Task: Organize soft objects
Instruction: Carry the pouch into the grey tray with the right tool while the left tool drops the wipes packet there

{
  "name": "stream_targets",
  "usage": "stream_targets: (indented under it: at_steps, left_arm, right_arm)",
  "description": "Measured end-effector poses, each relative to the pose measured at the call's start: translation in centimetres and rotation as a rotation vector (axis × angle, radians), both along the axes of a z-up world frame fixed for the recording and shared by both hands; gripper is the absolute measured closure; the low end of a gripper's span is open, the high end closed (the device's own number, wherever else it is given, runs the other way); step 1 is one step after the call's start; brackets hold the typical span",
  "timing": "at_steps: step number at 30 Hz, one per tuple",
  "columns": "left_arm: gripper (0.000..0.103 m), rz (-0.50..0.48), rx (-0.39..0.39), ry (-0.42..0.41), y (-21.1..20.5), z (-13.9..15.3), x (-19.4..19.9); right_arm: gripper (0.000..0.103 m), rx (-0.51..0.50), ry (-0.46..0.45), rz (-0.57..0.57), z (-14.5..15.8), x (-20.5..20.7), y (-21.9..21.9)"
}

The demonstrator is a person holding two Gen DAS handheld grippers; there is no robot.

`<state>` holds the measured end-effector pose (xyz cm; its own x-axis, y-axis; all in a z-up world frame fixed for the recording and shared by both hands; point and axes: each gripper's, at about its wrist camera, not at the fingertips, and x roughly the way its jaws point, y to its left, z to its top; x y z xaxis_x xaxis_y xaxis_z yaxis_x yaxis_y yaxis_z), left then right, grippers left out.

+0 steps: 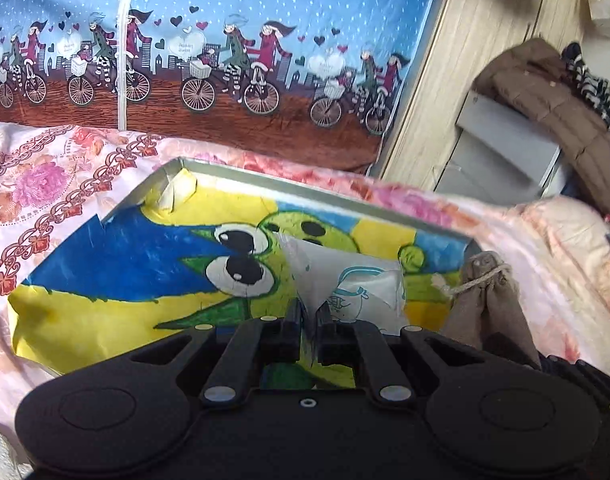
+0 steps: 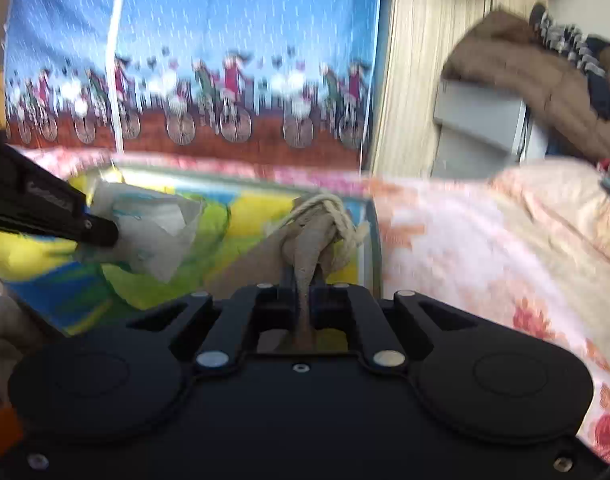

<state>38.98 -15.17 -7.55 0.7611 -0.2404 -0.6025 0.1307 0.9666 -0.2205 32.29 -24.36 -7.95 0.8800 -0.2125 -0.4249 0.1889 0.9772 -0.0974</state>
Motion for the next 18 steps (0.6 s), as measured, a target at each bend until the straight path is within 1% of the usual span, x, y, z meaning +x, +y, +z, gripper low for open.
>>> stream_targets:
  at_steps: [2,4,5,6,7,8,9,10,11,12,13,14,16,17,18]
  left_arm:
    - [0.095,-0.008,0.027,0.018,-0.3,-0.4,0.0]
    - [0.094,-0.007,0.043,0.018,-0.5,-0.4,-0.2]
    - [0.092,-0.007,0.043,0.026,-0.5,-0.4,-0.3]
    - [0.09,-0.002,0.041,0.039,-0.5,-0.2,-0.3]
    - [0.087,0.007,0.038,0.047,-0.4,-0.1,-0.3]
    - [0.085,0.016,0.031,0.055,-0.2,0.1,-0.2]
    - [0.084,0.027,0.022,0.064,0.0,0.3,-0.2]
    - [0.082,0.04,0.01,0.074,0.2,0.6,-0.3]
    - [0.082,0.047,-0.008,0.084,0.6,0.8,-0.5]
    - [0.081,0.049,-0.024,0.091,0.9,1.1,-0.7]
    - [0.075,0.048,-0.031,0.097,1.2,1.3,-0.9]
    - [0.069,0.047,-0.032,0.098,1.4,1.7,-1.1]
    - [0.063,0.048,-0.03,0.081,2.1,2.4,-1.9]
    - [0.059,0.048,-0.028,0.071,2.5,2.8,-2.5]
    - [0.058,0.052,-0.029,0.059,2.9,3.3,-3.1]
  right_arm:
    - [0.1,0.012,0.018,-0.018,-0.4,0.4,-0.6]
    - [0.099,0.014,0.03,-0.023,0.2,-0.1,-0.7]
    - [0.098,0.008,0.027,-0.028,0.7,-1.1,-0.4]
    - [0.093,0.007,0.033,-0.028,0.8,-1.0,-0.4]
    - [0.083,0.005,0.039,-0.028,1.1,-1.4,0.1]
    - [0.076,0.003,0.035,-0.035,1.0,-1.2,-0.4]
    - [0.065,0.004,0.033,-0.038,1.2,-1.4,-0.4]
    - [0.058,0.013,0.031,-0.023,2.6,-3.1,0.7]
    - [0.055,0.015,0.032,-0.017,3.6,-4.1,1.5]
    - [0.047,0.01,0.029,-0.016,3.9,-4.4,1.7]
    - [0.04,-0.001,0.028,-0.023,3.9,-4.5,1.8]
    - [0.031,-0.01,0.021,-0.018,4.6,-5.1,2.2]
    - [0.017,0.003,0.011,-0.001,6.1,-6.5,2.4]
    - [0.014,0.007,0.003,-0.006,6.7,-7.0,2.4]
    - [0.008,0.009,-0.012,-0.004,7.2,-7.5,2.5]
